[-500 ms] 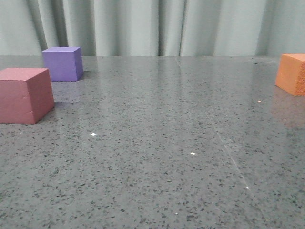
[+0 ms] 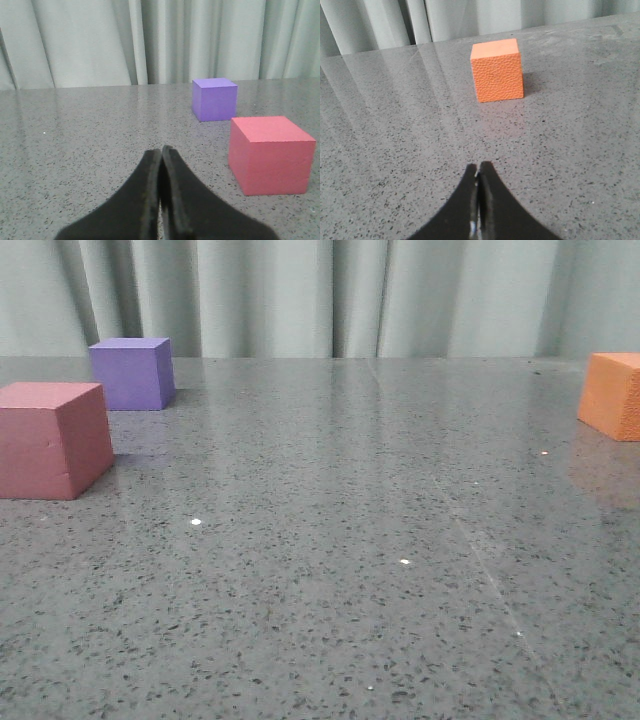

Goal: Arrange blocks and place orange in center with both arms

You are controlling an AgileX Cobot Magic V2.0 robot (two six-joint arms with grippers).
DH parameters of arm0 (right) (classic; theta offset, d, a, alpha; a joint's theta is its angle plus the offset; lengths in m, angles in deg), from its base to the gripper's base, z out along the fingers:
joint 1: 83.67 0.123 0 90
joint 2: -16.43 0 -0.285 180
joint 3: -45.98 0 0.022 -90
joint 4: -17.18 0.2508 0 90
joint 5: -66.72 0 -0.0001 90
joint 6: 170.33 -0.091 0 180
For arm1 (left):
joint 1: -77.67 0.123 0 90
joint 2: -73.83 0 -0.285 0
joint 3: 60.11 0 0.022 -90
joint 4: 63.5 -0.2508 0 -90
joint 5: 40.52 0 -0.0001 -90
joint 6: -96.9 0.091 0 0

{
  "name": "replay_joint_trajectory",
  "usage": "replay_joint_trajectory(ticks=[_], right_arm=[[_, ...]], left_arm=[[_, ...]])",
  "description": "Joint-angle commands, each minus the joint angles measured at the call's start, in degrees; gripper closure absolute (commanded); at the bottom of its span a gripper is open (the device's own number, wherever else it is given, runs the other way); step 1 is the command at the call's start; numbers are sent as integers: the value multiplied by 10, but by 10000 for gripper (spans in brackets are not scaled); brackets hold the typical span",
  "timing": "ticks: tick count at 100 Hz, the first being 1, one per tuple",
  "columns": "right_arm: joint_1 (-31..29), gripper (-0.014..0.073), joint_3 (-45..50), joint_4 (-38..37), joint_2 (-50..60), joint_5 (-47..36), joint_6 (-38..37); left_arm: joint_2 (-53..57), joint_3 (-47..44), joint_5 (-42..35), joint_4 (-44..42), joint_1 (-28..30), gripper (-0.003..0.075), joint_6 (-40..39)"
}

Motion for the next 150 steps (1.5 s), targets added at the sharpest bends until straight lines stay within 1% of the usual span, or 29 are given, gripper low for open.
replay_joint_trajectory(ticks=[1, 22, 37, 43, 55, 67, 83, 99, 115, 123, 129, 150], right_arm=[[-3, 662, -7, 0, 14, -50, 6], [-3, 662, -7, 0, 14, -58, 6], [-3, 662, -9, 0, 14, -118, 6], [-3, 662, -18, 0, 12, -122, 6], [-3, 662, -65, 0, -7, -54, 4], [-3, 662, -133, 0, -56, 3, 4], [-3, 662, -254, 0, -160, 103, 4], [-3, 662, -373, 0, -279, 177, 4], [-3, 662, -478, 0, -386, 268, 4], [-3, 662, -514, 0, -429, 295, 4], [-3, 662, -532, 0, -457, 299, 4], [-3, 662, -539, 0, -522, 295, 4]], left_arm=[[19, -30, -48, 4, 1, 739, 0], [19, -30, -48, 4, 1, 739, 0], [19, -30, -48, 4, 1, 739, 0], [19, -30, -48, 4, 1, 739, 0], [19, -30, -48, 4, 1, 739, 0], [19, -30, -48, 4, 1, 739, 0], [19, -30, -48, 4, 1, 739, 0], [19, -30, -48, 4, 1, 739, 0], [19, -30, -48, 4, 1, 739, 0], [19, -30, -48, 4, 1, 739, 0], [19, -30, -48, 4, 1, 739, 0], [19, -30, -48, 4, 1, 739, 0]])
